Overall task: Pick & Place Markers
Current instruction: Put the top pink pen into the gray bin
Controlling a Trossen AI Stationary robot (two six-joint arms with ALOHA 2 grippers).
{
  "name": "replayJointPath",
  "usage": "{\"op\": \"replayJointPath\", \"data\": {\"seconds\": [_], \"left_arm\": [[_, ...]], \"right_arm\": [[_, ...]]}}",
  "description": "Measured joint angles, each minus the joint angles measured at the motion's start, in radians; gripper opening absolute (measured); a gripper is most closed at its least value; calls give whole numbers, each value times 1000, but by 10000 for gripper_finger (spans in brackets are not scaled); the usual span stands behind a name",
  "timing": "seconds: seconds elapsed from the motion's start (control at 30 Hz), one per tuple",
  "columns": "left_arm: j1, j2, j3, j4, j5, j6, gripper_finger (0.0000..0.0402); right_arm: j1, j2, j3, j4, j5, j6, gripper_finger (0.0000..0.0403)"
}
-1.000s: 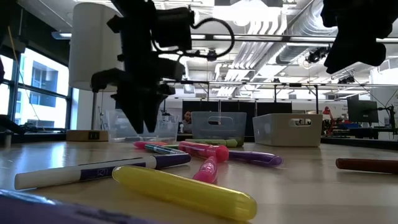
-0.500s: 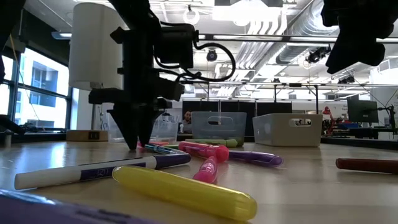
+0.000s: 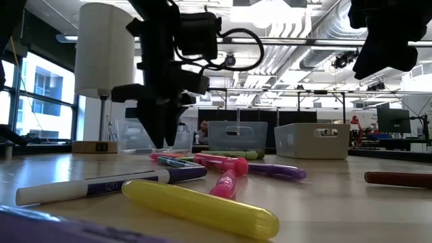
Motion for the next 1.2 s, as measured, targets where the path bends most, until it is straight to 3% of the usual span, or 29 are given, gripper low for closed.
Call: {"op": "replayJointPath", "data": {"seconds": [0.43,0.7,0.87,1.0,1.2], "left_arm": [[0,53,-27,12,-21,1,160],[0,58,-29,-10,45,-42,160],[0,58,-29,-77,47,-162,156],[-1,59,-31,-119,44,-300,126],[-2,59,-31,-131,80,-410,46]], "right_arm": [[0,0,0,31,-12,1,87],[0,0,0,34,-21,1,87],[0,0,0,48,-21,1,87],[0,0,0,55,-21,1,87],[0,0,0,97,-5,1,87]]}}
